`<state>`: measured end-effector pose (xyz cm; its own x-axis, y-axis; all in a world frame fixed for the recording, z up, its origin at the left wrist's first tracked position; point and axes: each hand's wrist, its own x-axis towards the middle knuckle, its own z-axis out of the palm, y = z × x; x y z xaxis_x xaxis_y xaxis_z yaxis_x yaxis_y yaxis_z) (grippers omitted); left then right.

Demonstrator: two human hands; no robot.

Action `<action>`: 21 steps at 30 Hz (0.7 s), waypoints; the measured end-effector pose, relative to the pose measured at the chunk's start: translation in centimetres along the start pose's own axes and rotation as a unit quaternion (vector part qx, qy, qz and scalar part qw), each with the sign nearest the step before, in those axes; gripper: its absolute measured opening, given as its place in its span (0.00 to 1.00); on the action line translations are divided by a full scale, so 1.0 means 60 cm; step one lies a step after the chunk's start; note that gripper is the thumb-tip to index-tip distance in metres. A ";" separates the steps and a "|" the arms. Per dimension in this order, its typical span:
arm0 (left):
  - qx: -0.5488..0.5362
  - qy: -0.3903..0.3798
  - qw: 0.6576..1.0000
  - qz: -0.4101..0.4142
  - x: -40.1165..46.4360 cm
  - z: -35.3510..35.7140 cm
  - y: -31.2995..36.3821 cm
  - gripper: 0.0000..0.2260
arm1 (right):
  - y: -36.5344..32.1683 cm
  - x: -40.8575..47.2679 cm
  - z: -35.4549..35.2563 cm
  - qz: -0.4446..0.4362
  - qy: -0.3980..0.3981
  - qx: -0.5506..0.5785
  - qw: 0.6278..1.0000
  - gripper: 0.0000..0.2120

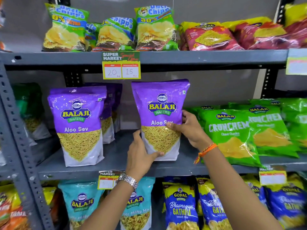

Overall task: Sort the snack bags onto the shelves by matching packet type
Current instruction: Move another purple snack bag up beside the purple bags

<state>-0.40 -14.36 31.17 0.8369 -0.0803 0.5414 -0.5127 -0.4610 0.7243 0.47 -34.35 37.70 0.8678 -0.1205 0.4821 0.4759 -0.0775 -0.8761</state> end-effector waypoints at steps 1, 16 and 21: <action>0.001 -0.007 1.000 -0.004 -0.001 0.009 0.002 0.46 | 0.003 -0.003 -0.007 0.004 0.001 -0.002 1.000 0.20; -0.021 -0.084 0.996 -0.035 0.008 0.013 -0.041 0.43 | 0.082 -0.054 -0.047 0.052 0.027 0.025 0.998 0.30; -0.013 -0.137 0.990 -0.020 0.025 0.004 -0.060 0.35 | 0.111 -0.084 -0.053 0.079 -0.009 0.009 0.997 0.23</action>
<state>2.76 -13.02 29.27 0.8753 -0.3015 0.3782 -0.4801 -0.4466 0.7550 -1.18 -37.41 29.50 0.9342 -0.1125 0.3386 0.3360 -0.0421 -0.9409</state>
